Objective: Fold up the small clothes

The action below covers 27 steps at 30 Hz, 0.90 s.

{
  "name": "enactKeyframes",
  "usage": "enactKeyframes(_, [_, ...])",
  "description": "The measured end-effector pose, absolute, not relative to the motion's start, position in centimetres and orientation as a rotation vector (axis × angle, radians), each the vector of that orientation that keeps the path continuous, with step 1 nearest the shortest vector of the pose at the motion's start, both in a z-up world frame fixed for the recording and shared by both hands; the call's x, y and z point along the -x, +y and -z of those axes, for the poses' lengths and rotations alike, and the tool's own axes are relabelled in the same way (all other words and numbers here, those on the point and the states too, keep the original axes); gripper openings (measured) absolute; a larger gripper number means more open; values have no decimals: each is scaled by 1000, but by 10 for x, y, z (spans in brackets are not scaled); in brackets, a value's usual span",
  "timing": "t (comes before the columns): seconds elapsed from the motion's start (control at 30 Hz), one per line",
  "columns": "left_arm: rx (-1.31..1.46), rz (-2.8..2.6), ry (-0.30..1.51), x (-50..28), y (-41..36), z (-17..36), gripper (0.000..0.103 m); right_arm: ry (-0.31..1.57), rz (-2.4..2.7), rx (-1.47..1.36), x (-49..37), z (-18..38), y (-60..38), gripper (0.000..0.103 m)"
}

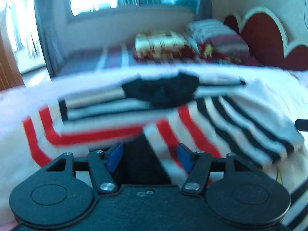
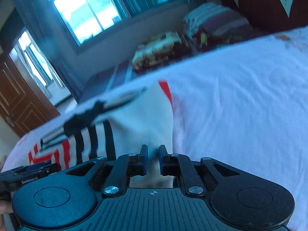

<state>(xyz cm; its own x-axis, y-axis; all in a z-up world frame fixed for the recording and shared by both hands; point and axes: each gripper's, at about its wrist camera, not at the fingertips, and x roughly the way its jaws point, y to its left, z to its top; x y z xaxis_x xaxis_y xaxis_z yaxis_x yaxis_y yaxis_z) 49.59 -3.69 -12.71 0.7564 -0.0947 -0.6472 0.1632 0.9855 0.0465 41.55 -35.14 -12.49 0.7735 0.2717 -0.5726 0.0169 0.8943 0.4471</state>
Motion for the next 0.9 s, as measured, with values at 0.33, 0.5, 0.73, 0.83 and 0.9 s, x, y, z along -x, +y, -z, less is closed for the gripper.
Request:
enactKeyframes(0.33, [-88,49,697,-522,-36,127,58,644,-108,-517,-513,133,-378,54])
enactKeyframes(0.5, [-4,-89,686,-503,25,130,61,672,-208,-589,-536,144,-397,53])
enactKeyframes(0.73, [66,-17,743,-513,25,142,27,705,-220,-499,-543,162,-385,14])
enactKeyframes(0.83, [9,-97,651,-507,15,133,2,673,-182,-448,-537,156,-383,10])
enactKeyframes(0.9, [-52,-102,691,-511,9,142,2,695,-153,-399,-539,161,-380,10])
